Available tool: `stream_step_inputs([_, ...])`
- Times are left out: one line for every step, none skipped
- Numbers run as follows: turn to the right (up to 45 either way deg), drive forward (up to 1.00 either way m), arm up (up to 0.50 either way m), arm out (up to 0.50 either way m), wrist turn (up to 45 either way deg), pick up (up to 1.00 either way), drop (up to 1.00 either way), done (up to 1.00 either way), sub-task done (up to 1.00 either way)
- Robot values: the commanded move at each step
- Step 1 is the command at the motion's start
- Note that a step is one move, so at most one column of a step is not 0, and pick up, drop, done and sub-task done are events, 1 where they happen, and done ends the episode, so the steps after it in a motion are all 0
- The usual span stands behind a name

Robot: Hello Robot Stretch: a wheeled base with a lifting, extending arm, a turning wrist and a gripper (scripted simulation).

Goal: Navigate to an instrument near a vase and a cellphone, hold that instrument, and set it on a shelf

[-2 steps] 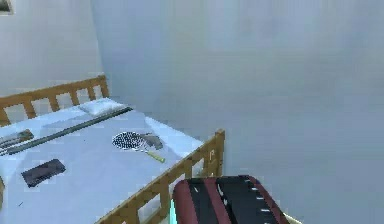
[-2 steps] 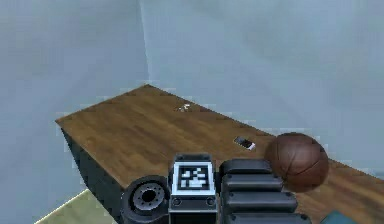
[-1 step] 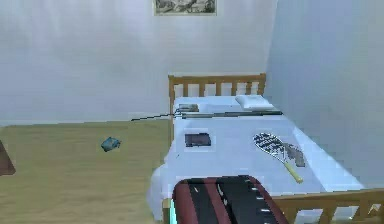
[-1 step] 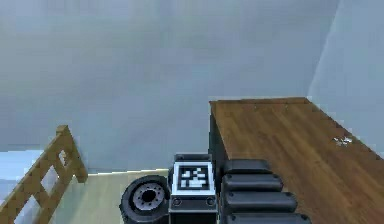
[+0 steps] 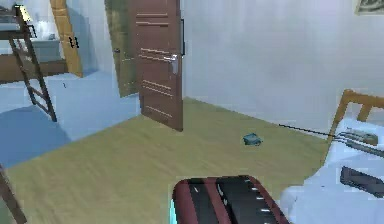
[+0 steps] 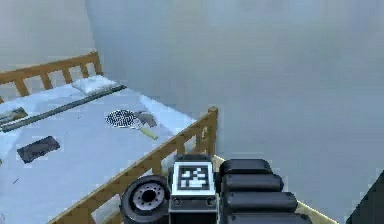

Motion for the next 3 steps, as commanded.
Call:
stream_step_inputs([-27.0,0.00,0.00,0.00,0.0,0.00,0.00,0.00,0.00])
stream_step_inputs([0.0,1.00,0.00,0.00,0.0,0.00,0.00,0.00,0.00])
stream_step_inputs([0.0,1.00,0.00,0.00,0.0,0.00,0.00,0.00,0.00])
